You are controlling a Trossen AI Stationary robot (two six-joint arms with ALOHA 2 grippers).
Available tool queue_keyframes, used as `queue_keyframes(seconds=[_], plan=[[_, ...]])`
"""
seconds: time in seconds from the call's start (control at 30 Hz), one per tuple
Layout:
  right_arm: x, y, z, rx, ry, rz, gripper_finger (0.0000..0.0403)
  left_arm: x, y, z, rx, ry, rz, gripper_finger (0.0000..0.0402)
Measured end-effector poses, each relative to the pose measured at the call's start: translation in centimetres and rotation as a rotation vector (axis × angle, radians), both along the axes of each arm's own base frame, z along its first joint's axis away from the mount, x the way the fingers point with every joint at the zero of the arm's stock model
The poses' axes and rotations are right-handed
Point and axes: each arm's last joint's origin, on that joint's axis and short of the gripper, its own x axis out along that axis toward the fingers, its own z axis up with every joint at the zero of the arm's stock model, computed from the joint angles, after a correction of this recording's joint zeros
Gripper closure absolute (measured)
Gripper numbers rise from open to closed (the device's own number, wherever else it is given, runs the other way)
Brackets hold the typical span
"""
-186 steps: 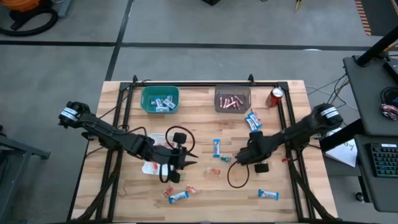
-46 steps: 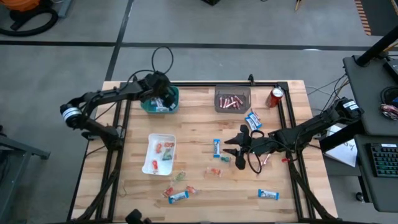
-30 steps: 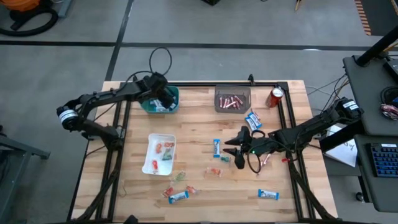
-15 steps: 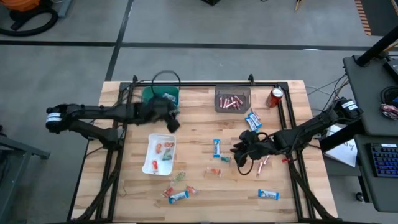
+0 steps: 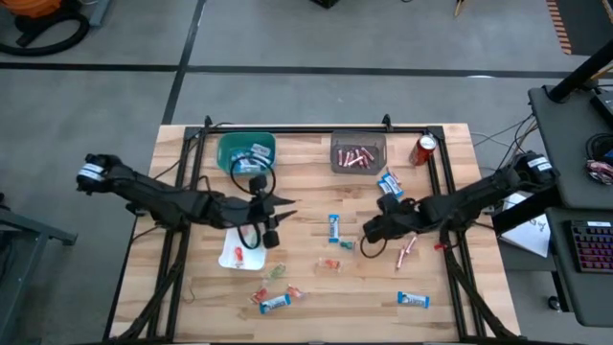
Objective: Sort candy
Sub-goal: Put the white chocolate bar into the green bin
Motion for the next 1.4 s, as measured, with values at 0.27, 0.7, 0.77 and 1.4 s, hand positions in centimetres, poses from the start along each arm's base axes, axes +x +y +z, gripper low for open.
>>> queue_keyframes(seconds=[0.27,0.7,0.77,1.4], plan=[[-1.0,-2.8,-0.6,0.014,0.161,-0.142,0.0303,1.3,-0.4,-1.3,-0.005,0.005,0.003,0.0302],[-2.1,-6.7,-0.9,-0.026,0.327,-0.193,0.0303,1.8,-0.5,-1.6,-0.008,-0.005,0.002,0.0302],[-2.1,-7.1,-0.9,-0.034,0.332,-0.185,0.0303,1.8,-0.5,-1.5,-0.008,-0.005,0.002,0.0302],[-1.6,-9.0,-0.7,-0.125,0.329,-0.080,0.0242,1.8,-0.4,-1.5,-0.006,-0.015,0.019,0.0302]])
